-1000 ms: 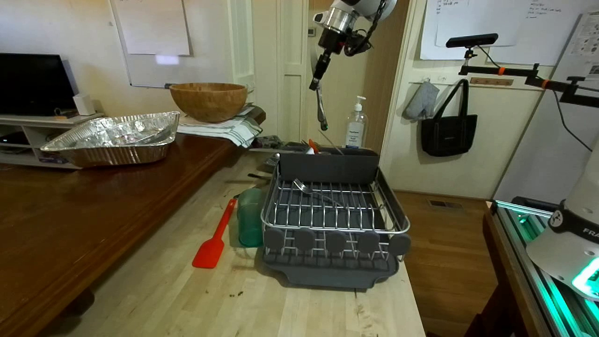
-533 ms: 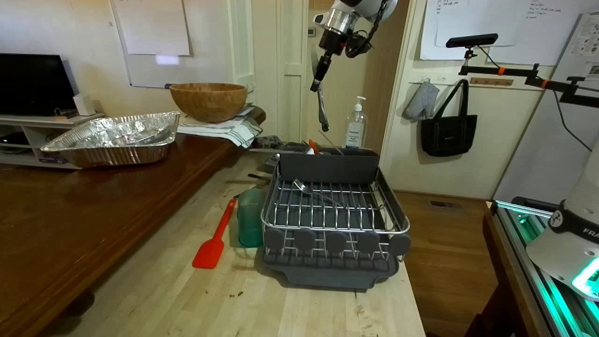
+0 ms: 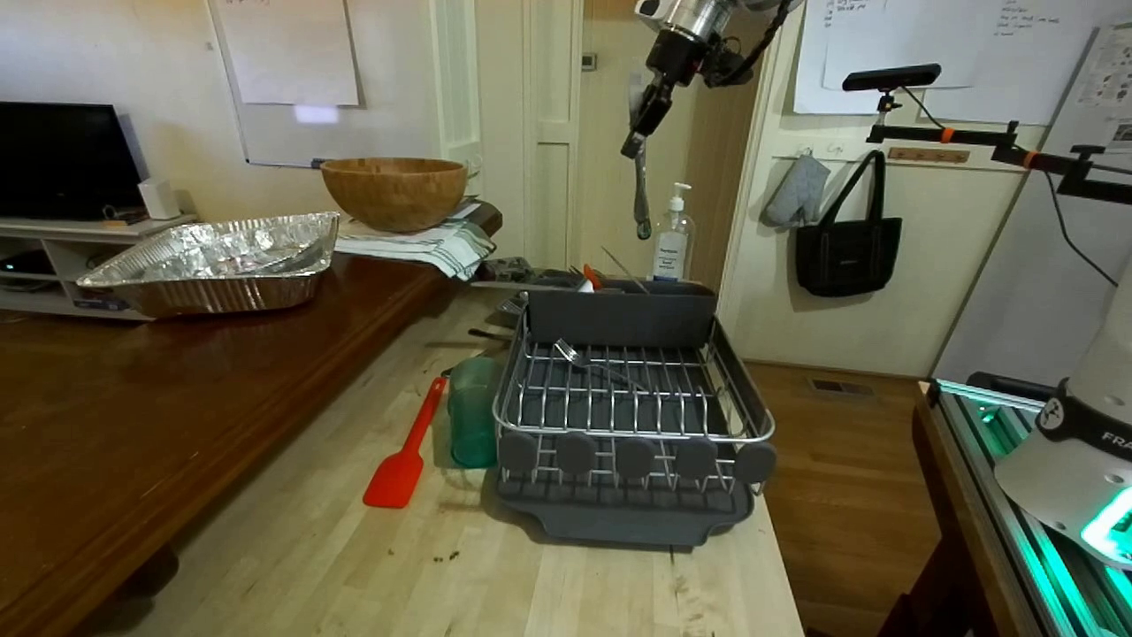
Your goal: Move one utensil to the drying rack
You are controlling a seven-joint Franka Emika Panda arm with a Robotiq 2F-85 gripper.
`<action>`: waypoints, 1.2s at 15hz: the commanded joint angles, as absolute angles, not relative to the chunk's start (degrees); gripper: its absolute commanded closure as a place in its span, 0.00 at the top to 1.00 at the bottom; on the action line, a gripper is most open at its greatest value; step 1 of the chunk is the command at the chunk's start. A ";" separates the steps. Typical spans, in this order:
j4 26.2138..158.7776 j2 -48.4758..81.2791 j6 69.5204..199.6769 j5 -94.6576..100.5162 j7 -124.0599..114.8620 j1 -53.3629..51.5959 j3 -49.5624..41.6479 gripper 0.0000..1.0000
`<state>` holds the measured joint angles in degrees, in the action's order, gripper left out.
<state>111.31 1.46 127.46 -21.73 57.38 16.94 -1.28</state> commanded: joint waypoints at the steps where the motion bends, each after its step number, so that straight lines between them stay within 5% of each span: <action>1: 122.38 -8.37 129.73 -27.42 62.09 13.49 -4.69 0.03; 10: 134.69 -19.26 129.77 -27.08 62.89 6.93 -10.33 0.03; 18: 137.44 -15.70 137.11 -30.80 67.20 2.35 -13.76 0.03</action>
